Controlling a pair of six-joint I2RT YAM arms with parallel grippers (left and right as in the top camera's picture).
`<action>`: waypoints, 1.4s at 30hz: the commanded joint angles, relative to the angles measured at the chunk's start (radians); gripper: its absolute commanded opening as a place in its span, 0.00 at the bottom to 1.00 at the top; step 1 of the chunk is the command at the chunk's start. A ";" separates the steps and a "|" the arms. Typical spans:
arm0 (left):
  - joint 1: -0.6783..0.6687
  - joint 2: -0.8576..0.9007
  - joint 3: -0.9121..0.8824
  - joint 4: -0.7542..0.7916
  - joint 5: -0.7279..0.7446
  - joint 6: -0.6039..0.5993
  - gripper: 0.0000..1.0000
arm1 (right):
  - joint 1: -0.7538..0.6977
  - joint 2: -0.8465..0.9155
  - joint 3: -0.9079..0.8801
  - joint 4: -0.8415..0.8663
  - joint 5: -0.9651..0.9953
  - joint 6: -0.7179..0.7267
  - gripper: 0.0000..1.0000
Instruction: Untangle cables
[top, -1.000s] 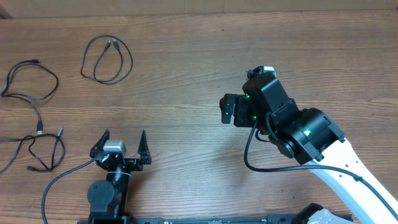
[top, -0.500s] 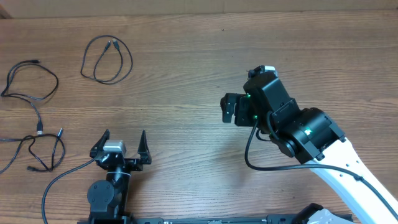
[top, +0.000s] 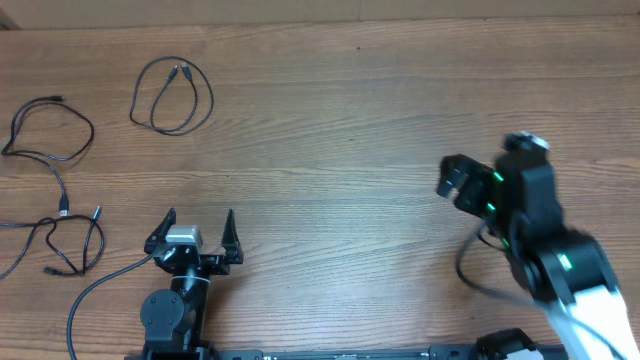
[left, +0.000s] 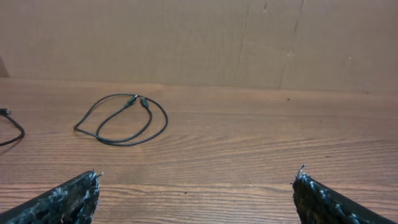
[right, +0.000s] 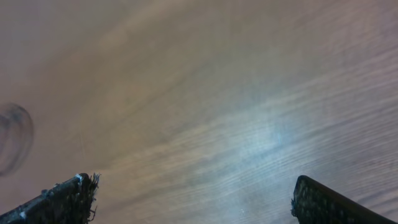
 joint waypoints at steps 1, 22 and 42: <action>-0.006 -0.011 -0.011 0.003 -0.006 -0.015 0.99 | -0.044 -0.187 -0.045 0.003 0.007 0.003 1.00; -0.006 -0.011 -0.011 0.003 -0.007 -0.015 1.00 | -0.227 -0.809 -0.260 0.102 0.081 0.003 1.00; -0.006 -0.011 -0.011 0.003 -0.007 -0.015 1.00 | -0.321 -0.906 -0.676 0.546 0.081 0.003 1.00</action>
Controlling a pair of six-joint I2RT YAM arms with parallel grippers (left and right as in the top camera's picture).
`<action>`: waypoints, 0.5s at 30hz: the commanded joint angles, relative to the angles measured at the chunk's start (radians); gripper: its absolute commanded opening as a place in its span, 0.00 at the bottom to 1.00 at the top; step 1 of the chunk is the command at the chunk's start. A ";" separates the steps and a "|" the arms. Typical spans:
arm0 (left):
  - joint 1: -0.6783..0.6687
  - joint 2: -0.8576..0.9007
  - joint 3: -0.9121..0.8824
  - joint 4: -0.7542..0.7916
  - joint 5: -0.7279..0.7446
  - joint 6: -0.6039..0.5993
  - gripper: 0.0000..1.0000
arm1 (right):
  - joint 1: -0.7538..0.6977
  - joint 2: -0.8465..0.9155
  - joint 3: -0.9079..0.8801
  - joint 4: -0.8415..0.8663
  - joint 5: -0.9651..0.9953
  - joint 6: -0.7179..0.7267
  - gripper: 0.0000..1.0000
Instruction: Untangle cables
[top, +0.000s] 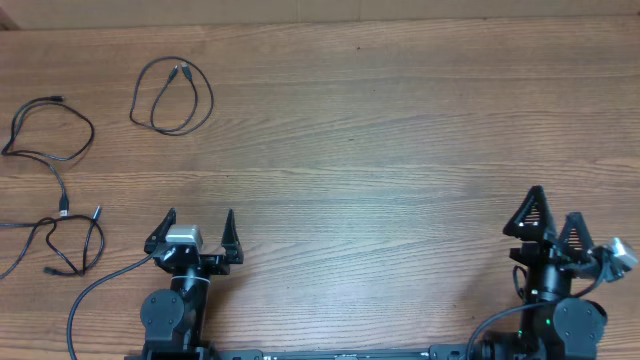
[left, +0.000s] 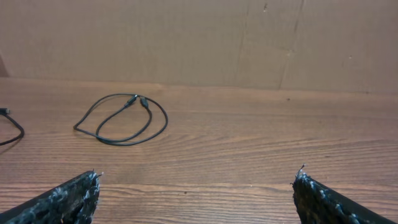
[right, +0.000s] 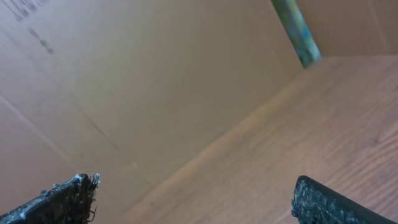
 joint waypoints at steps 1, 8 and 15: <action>-0.006 -0.011 -0.010 0.003 -0.007 -0.013 0.99 | -0.005 -0.009 -0.043 0.035 0.010 0.003 1.00; -0.006 -0.011 -0.010 0.003 -0.007 -0.013 1.00 | -0.003 -0.009 -0.151 0.117 0.000 0.003 1.00; -0.006 -0.011 -0.010 0.003 -0.006 -0.013 1.00 | 0.030 -0.009 -0.250 0.234 -0.035 0.002 1.00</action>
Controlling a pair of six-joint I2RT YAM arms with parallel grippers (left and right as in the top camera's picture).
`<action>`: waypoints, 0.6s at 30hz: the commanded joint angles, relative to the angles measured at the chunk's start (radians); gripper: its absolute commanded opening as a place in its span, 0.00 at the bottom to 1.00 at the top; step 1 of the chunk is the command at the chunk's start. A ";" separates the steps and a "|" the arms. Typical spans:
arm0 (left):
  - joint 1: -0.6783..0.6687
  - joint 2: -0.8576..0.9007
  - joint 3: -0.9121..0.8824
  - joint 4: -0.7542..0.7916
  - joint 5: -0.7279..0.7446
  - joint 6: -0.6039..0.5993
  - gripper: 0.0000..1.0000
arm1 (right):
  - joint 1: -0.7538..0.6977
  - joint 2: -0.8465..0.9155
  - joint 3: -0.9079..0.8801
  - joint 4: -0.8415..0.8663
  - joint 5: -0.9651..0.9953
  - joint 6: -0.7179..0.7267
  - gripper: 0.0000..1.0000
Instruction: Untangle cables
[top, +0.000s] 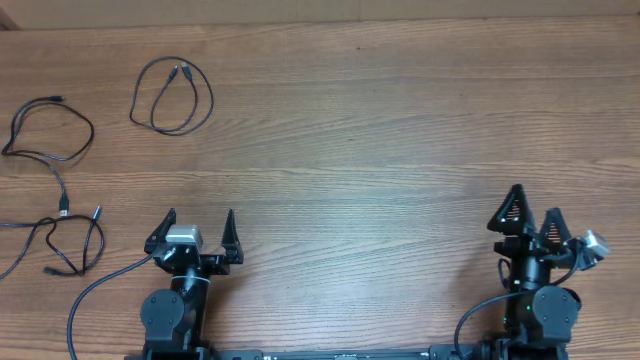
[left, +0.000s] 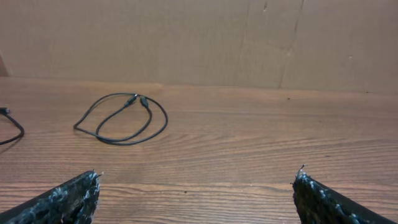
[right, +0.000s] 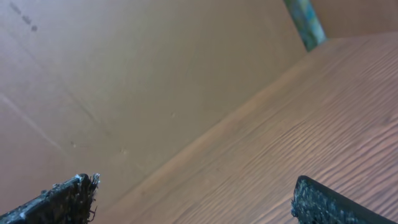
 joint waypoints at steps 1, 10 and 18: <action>-0.006 -0.011 -0.009 0.003 -0.007 -0.014 1.00 | 0.021 -0.009 -0.037 0.012 -0.024 0.003 1.00; -0.006 -0.011 -0.009 0.003 -0.007 -0.013 1.00 | 0.069 -0.009 -0.047 0.003 -0.229 -0.331 1.00; -0.006 -0.011 -0.009 0.003 -0.007 -0.014 0.99 | 0.071 -0.009 -0.048 0.002 -0.281 -0.449 1.00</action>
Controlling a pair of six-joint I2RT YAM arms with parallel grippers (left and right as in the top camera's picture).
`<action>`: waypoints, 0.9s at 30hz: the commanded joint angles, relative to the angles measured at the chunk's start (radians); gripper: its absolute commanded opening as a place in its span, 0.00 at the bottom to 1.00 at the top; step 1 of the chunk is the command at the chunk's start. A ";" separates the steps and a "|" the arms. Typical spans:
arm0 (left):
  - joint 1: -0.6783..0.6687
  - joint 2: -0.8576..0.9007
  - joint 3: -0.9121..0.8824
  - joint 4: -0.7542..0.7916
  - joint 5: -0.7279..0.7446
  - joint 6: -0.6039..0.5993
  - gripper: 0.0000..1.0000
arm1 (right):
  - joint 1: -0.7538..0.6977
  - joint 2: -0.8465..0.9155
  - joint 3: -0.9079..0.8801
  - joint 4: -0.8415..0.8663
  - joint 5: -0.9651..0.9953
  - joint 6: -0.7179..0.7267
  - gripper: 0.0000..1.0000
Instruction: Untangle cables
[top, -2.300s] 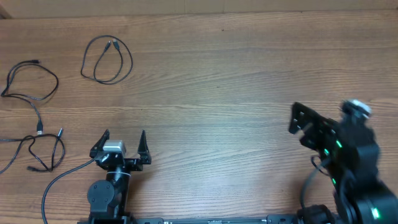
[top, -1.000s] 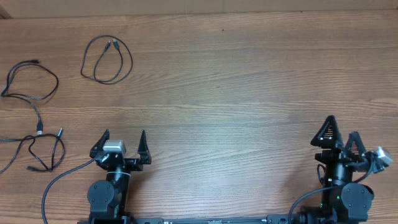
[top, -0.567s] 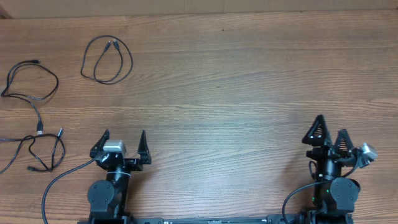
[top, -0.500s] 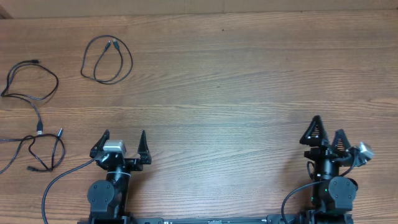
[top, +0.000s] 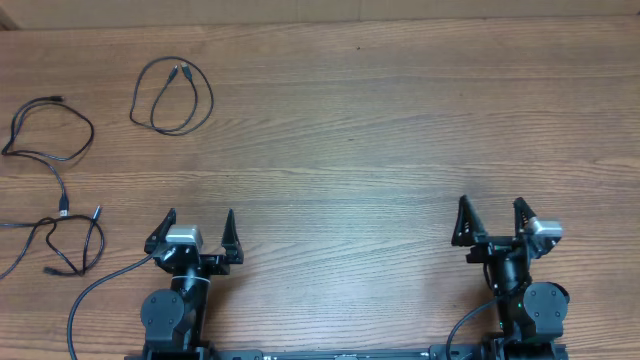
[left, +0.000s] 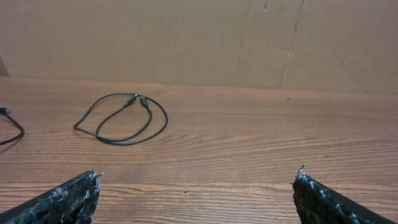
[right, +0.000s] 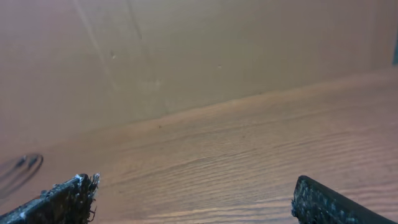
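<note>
A thin black cable (top: 172, 95) lies in a loose loop at the far left of the wooden table, and shows again as the looped cable (left: 121, 118) in the left wrist view. Further left, a second black cable (top: 50, 130) runs down into a tangle of cable (top: 65, 245) near the left edge. My left gripper (top: 196, 228) stands open at the front left, nothing between its fingertips (left: 68, 196). At the front right my right gripper (top: 490, 222) is open and empty too, its fingertips (right: 65, 199) over bare wood, far from every cable.
A cardboard wall (left: 199, 37) closes the far side of the table. A dark cable (top: 90, 295) from the left arm's base trails off the front edge.
My right gripper has moved left and turned square to the table, its two fingers now pointing straight ahead. Its camera swung from the right corner to the far wall. Left arm and cables unchanged.
My right arm was stretched out over the right middle of the table, gripper open and looking down at wood. Then it was drawn back to the front right, twisted to the right. Now it sits straight beside its base. The left gripper and cables stayed put.
</note>
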 joint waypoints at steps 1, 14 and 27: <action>-0.006 -0.011 -0.009 0.003 -0.006 -0.013 1.00 | 0.005 -0.009 -0.012 0.004 -0.036 -0.077 1.00; -0.006 -0.011 -0.009 0.003 -0.007 -0.013 0.99 | 0.050 -0.009 -0.012 0.003 -0.027 -0.230 1.00; -0.006 -0.011 -0.009 0.003 -0.006 -0.014 1.00 | 0.050 -0.009 -0.012 0.003 -0.016 -0.225 1.00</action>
